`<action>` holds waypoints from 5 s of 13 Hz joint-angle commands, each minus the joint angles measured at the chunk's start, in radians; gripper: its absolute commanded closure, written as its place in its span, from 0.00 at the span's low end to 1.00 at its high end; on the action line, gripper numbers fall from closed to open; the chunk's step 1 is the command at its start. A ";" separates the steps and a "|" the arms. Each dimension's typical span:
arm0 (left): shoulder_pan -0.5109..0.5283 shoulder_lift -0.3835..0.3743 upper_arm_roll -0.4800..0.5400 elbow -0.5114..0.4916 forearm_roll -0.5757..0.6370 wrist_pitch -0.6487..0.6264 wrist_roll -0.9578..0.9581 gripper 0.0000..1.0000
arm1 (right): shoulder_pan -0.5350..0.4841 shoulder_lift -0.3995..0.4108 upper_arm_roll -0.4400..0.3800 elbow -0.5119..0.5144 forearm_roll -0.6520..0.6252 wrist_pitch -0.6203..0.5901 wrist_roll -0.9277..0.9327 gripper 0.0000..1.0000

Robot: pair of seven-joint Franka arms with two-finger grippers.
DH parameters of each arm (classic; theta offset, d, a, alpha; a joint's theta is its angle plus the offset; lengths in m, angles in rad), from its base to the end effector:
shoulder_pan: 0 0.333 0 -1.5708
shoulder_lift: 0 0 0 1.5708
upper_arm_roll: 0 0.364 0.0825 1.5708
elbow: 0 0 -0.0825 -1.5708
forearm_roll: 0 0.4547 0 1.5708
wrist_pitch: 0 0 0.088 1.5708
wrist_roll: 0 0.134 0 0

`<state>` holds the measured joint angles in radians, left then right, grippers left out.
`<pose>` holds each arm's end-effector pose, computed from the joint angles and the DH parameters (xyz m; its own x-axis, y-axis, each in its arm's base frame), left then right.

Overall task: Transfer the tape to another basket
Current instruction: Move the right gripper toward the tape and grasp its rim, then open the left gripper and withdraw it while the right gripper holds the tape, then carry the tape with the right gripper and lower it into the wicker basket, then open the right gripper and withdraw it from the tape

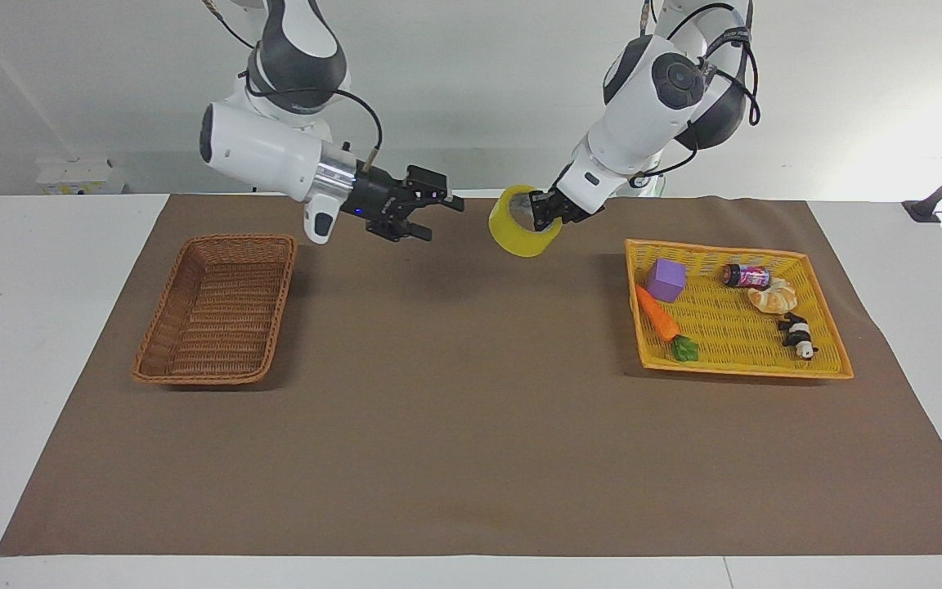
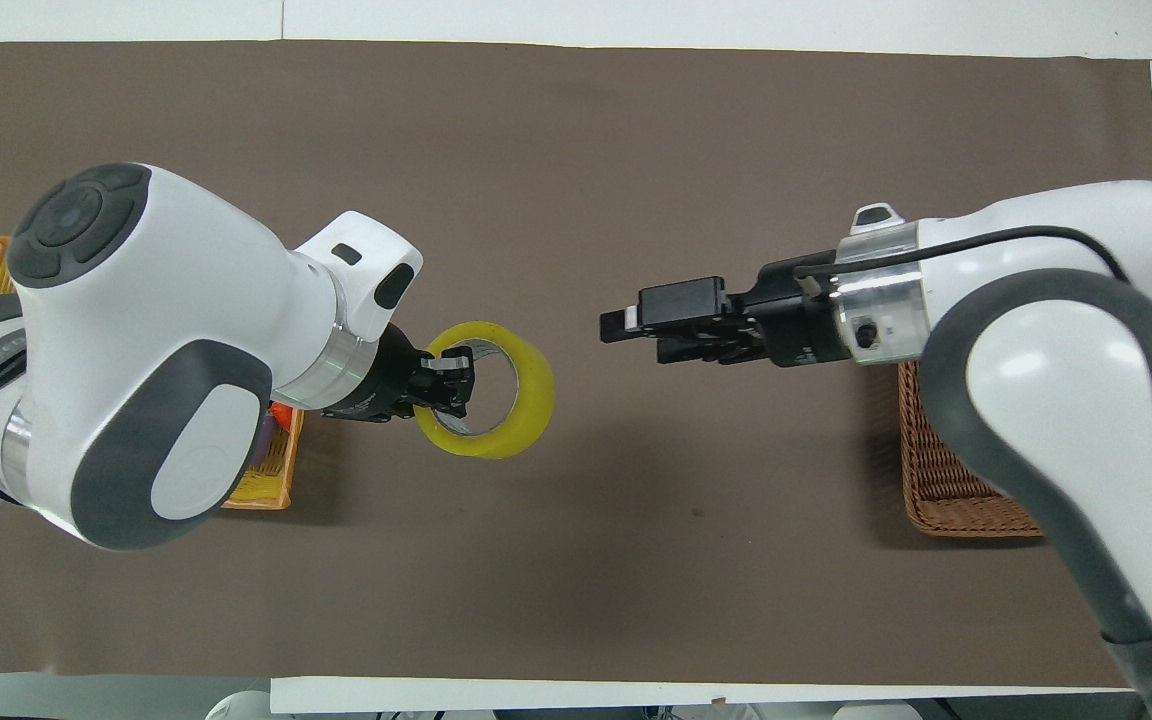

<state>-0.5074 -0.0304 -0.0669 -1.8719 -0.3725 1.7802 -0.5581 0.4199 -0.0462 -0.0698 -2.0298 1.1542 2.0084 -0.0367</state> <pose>0.4924 -0.3679 0.5254 0.9679 0.0383 -0.2483 0.1037 -0.9610 0.2562 0.5624 0.2867 0.5078 0.9836 -0.0366 -0.1767 -0.1708 -0.5051 -0.8460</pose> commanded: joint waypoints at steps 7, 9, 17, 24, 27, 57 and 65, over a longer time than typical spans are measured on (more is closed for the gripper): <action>-0.003 -0.036 0.010 -0.033 -0.014 0.004 -0.009 0.98 | 0.146 0.002 -0.005 -0.096 0.206 0.153 -0.002 0.00; -0.003 -0.036 0.010 -0.035 -0.013 0.001 -0.009 0.98 | 0.148 0.002 -0.005 -0.098 0.206 0.141 -0.012 0.00; 0.000 -0.042 0.010 -0.041 -0.013 -0.024 0.000 0.99 | 0.138 0.002 -0.007 -0.101 0.206 0.142 -0.048 0.52; 0.001 -0.042 0.012 -0.041 -0.013 -0.022 0.000 0.99 | 0.125 0.002 -0.007 -0.096 0.206 0.136 -0.046 1.00; 0.001 -0.042 0.010 -0.038 -0.014 -0.022 -0.002 0.94 | 0.120 0.002 -0.007 -0.096 0.205 0.125 -0.046 1.00; 0.589 -0.043 0.035 0.165 0.339 -0.234 0.676 0.00 | -0.856 0.341 -0.013 0.189 -0.633 -0.576 -0.847 1.00; 0.461 0.038 0.075 0.217 0.357 -0.263 0.675 0.00 | -0.851 0.338 -0.015 0.115 -0.674 -0.499 -0.851 0.94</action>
<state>-0.0188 -0.0062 -0.0126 -1.6935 -0.0433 1.5312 0.1178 -0.4243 0.3098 -0.0949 -1.8993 0.5068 1.4985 -0.8724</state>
